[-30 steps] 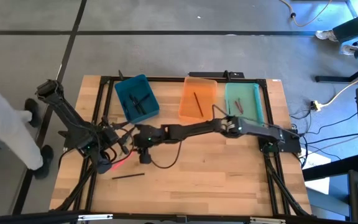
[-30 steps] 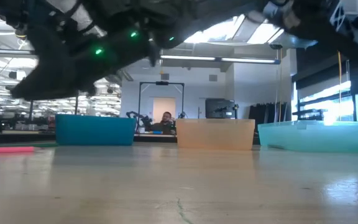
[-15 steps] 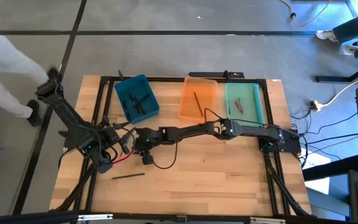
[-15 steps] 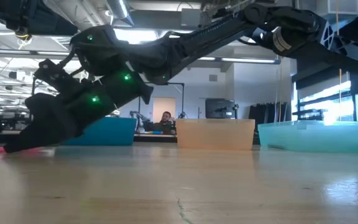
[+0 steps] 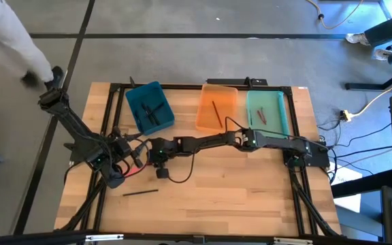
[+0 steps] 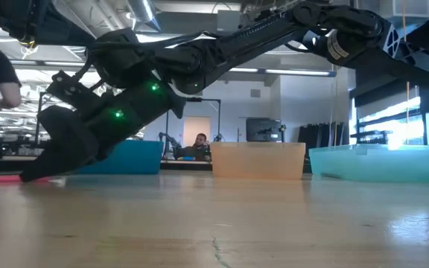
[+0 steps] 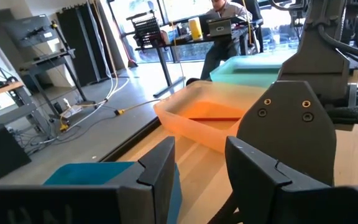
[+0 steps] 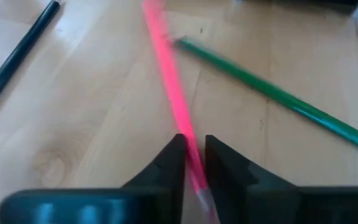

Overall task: Sort crayons/erasers/pens/pencils in bins
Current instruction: Put the pink pencil into the orange bin

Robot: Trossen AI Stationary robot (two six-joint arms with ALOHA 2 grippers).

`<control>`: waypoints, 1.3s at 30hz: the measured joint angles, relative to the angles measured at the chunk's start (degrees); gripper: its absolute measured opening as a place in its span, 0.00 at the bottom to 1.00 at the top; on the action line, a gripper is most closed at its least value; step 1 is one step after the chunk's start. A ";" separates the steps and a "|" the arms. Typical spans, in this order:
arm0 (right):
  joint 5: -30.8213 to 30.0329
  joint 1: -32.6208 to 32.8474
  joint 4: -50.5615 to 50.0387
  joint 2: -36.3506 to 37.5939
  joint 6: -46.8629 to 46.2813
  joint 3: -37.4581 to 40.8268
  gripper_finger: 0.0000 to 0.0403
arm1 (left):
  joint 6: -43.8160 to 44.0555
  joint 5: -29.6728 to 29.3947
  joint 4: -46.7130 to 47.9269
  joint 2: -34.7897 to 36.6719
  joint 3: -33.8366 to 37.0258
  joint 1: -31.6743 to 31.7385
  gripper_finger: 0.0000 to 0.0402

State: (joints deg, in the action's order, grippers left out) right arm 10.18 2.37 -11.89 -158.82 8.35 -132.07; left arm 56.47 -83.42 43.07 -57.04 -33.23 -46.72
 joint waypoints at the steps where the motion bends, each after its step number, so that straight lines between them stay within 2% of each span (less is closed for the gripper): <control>1: -0.11 0.04 -0.04 0.00 -0.11 0.00 0.12 | -0.02 0.02 0.00 0.00 0.00 0.00 0.34; 5: -0.27 0.22 -0.45 0.00 0.30 0.00 0.05 | -0.02 0.11 0.00 0.00 0.00 0.00 0.34; 13: 3.31 0.74 -5.06 0.83 -7.96 0.03 0.10 | -0.04 0.17 0.43 0.00 0.00 0.00 0.34; 17: 3.16 2.24 -9.18 2.61 -7.94 0.30 0.07 | -0.04 0.24 0.46 0.00 0.00 0.00 0.34; 24: -3.15 4.57 -24.13 8.64 -6.40 0.72 0.07 | -0.02 0.48 0.68 0.00 0.00 -0.02 0.34; 29: -12.04 6.35 -38.68 14.01 -10.04 0.63 0.05 | 0.00 0.48 0.89 0.00 0.02 -0.02 0.34; 33: -17.85 8.51 -44.02 17.91 -12.60 0.63 0.02 | 0.09 0.50 0.86 0.00 0.00 -0.02 0.34; 39: -19.93 9.88 -53.64 22.11 -19.51 0.37 0.03 | 0.37 0.55 0.89 0.00 0.02 -0.02 0.34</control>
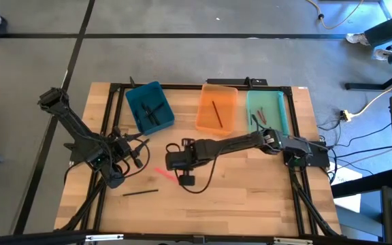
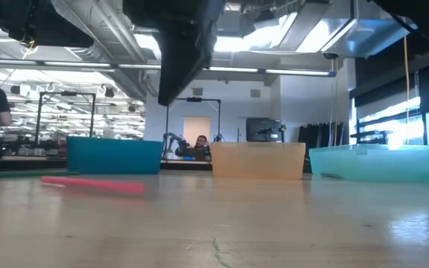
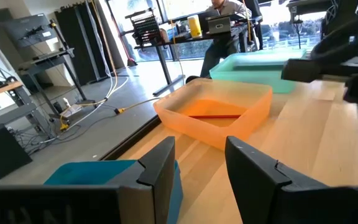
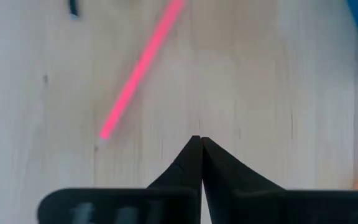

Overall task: Sort crayons/erasers/pens/pencils in bins
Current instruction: Put the pink pencil into the orange bin

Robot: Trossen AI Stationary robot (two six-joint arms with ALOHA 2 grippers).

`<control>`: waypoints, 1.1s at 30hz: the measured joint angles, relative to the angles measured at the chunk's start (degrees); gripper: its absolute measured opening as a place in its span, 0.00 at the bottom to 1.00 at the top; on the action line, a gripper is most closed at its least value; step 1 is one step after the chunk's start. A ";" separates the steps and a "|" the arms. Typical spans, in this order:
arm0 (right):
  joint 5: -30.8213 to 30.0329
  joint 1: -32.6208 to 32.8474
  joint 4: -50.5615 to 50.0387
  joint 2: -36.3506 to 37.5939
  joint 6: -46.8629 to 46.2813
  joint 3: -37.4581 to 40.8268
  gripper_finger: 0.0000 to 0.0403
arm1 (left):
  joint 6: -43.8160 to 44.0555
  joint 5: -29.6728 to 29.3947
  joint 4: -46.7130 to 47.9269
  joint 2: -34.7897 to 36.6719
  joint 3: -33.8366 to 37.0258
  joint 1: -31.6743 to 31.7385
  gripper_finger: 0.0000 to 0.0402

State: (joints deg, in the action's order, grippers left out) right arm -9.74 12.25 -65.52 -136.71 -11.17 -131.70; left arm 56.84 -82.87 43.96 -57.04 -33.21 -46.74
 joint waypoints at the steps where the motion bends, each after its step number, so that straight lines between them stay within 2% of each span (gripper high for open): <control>1: -1.15 0.06 -0.25 -0.15 -2.31 0.00 0.04 | 0.01 -0.02 -0.02 0.00 0.00 0.00 0.34; 3: -3.89 0.06 -0.09 -0.48 -6.75 0.09 0.06 | 0.09 -0.17 -0.04 0.00 0.00 0.00 0.34; 5: -3.58 0.03 2.74 -1.27 -9.92 0.02 0.08 | 0.10 -0.17 -0.04 -0.01 0.00 0.09 0.34; 10: 3.47 0.26 14.27 -4.38 -15.27 0.04 0.16 | 1.16 -0.37 -0.08 0.00 0.00 0.13 0.34; 14: 8.31 1.71 23.31 -7.63 -15.87 -0.12 0.28 | 1.14 -0.39 -0.05 0.00 0.00 0.85 0.34; 20: 8.43 2.69 27.59 -12.54 -15.25 0.01 0.48 | 1.14 1.54 -0.02 0.00 0.05 2.16 0.34; 23: 8.06 2.98 27.29 -14.03 -12.09 -0.11 0.54 | 1.14 1.99 -0.02 0.00 0.07 2.27 0.34; 27: 6.34 3.55 26.37 -14.18 -7.67 -0.20 0.55 | 1.14 1.99 -0.04 0.00 0.07 2.27 0.34; 30: -0.33 4.23 23.83 -14.22 -6.54 -0.38 0.52 | 1.14 1.99 -0.02 -0.02 0.06 2.27 0.34; 33: -3.26 4.41 17.83 -14.20 -6.43 -2.08 0.46 | 1.14 2.02 0.06 -0.01 0.06 2.27 0.34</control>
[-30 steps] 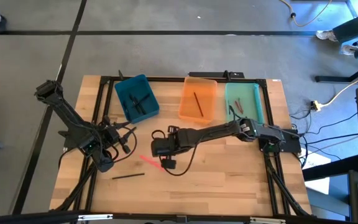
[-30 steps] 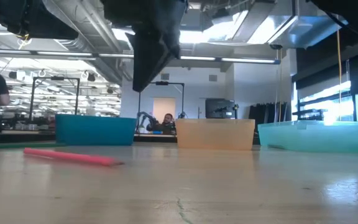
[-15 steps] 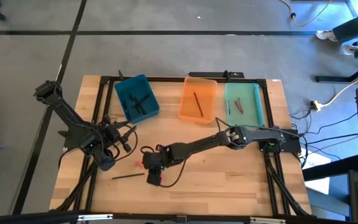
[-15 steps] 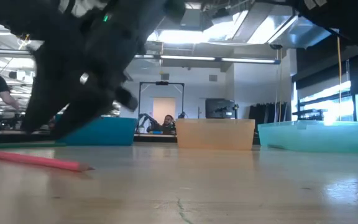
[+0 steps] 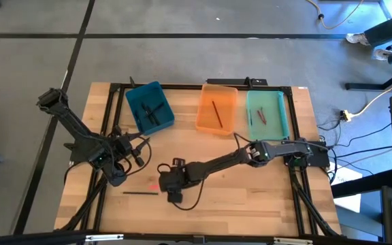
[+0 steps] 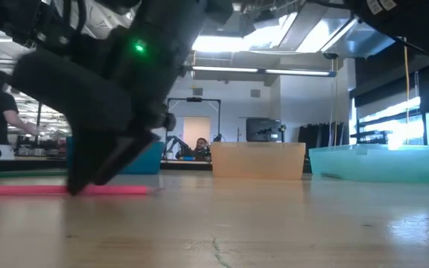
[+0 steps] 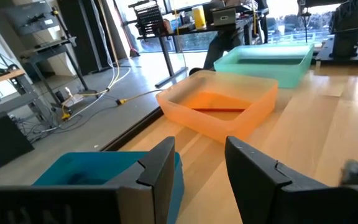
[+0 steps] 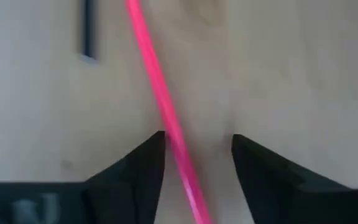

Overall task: Sort crayons/erasers/pens/pencils in bins
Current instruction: Put the pink pencil into the orange bin

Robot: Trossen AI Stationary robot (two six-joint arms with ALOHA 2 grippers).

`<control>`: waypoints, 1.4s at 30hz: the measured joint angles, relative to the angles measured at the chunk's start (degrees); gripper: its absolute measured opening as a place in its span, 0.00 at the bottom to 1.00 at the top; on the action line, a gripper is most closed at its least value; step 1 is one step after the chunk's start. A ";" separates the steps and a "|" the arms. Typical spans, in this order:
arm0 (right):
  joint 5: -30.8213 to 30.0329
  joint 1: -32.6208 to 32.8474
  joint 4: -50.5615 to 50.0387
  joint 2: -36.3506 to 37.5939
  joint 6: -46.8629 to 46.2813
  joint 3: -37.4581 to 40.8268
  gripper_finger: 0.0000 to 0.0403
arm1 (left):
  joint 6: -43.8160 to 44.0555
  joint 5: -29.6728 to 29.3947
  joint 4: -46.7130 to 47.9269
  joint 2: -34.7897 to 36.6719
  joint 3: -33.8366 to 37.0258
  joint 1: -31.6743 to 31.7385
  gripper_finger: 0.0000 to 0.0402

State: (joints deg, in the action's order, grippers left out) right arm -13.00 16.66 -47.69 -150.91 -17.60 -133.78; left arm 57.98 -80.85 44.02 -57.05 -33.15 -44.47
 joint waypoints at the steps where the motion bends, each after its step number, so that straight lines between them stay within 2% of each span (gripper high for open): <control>1: -0.34 -0.16 -1.47 0.00 0.03 -0.34 0.43 | -0.02 0.06 0.02 0.00 -0.01 0.00 0.34; 5: -0.68 -0.62 -7.99 0.13 -0.03 -1.30 0.31 | -0.02 0.14 0.08 0.00 0.00 -0.02 0.34; 9: 3.17 -1.37 -11.69 0.25 1.63 -1.25 0.20 | -0.02 0.43 0.09 0.00 0.00 -0.01 0.34; 15: 5.50 -1.61 -11.78 0.33 9.41 -1.01 0.11 | -0.02 0.45 0.10 -0.01 0.00 -0.02 0.34; 26: 5.12 -1.83 -11.54 0.28 8.85 -1.27 0.08 | -0.04 0.64 0.12 0.01 0.00 -0.02 0.34; 33: 5.23 -2.28 -14.55 3.37 6.07 -0.76 0.08 | -0.04 1.06 0.16 0.01 0.00 -0.02 0.34; 38: -0.57 -4.02 -20.02 8.76 2.57 -1.11 0.08 | -0.04 1.08 0.21 0.00 0.00 -0.02 0.34; 42: -4.97 -6.10 -28.30 11.69 -2.60 -0.96 0.08 | -0.04 1.68 0.21 -0.01 0.00 -0.07 0.34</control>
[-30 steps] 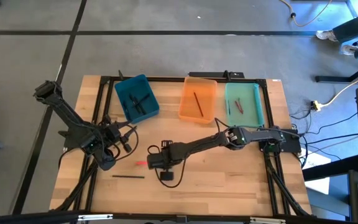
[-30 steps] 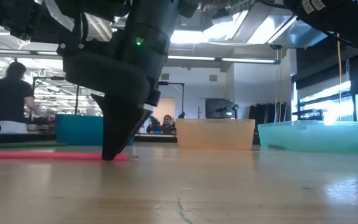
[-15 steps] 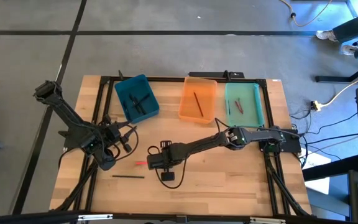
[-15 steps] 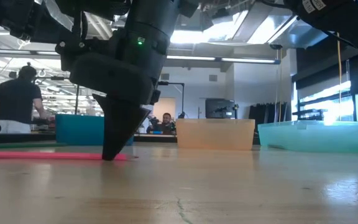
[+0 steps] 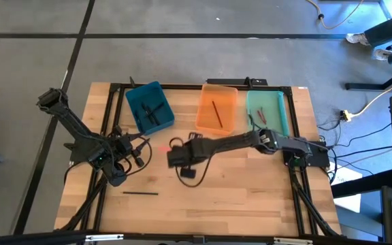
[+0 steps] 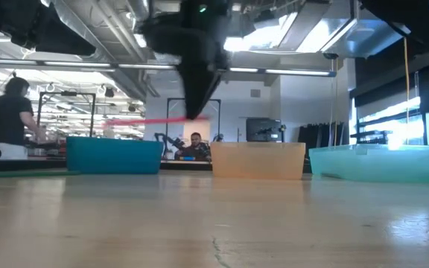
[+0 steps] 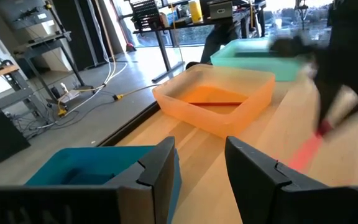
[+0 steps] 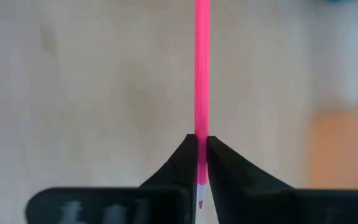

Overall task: Sort crayons/erasers/pens/pencils in bins
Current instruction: Put the pink pencil into the orange bin

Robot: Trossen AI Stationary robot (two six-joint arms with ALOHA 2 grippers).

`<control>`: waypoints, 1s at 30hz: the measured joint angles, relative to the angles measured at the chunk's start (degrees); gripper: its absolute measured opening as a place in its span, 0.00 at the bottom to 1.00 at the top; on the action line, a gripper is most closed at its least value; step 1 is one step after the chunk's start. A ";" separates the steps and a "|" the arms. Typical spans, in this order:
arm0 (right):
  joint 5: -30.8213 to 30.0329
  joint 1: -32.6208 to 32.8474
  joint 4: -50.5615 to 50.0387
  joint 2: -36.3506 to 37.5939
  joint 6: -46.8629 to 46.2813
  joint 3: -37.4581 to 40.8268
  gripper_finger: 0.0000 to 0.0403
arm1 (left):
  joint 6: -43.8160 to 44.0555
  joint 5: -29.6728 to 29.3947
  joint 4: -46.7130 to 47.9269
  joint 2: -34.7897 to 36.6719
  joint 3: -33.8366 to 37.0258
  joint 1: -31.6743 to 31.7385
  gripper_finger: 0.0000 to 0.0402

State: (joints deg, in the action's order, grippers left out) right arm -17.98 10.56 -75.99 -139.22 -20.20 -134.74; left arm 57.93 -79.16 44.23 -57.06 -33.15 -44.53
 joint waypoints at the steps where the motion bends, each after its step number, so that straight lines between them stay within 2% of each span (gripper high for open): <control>1: -0.93 -0.57 -2.11 0.80 -1.48 -0.04 0.08 | 0.00 0.05 0.08 0.02 0.00 0.00 0.34; 9: -8.40 -5.63 -13.91 5.59 -9.76 -0.11 0.08 | 0.00 0.74 0.18 0.01 0.00 0.00 0.34; 20: -9.72 -13.92 -13.57 7.00 -12.69 0.35 0.08 | 0.00 2.41 0.22 0.00 0.00 0.00 0.34; 25: -13.31 -18.82 -13.98 7.05 -14.24 1.17 0.08 | -0.02 3.54 0.33 0.02 0.00 0.00 0.34; 30: -13.64 -23.21 -13.98 7.11 -15.64 2.10 0.08 | -0.01 4.10 0.38 0.01 -0.01 0.00 0.34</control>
State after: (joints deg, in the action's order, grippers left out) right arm -31.62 -12.65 -89.97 -132.11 -35.84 -132.64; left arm 57.92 -75.06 44.61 -57.04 -33.15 -44.53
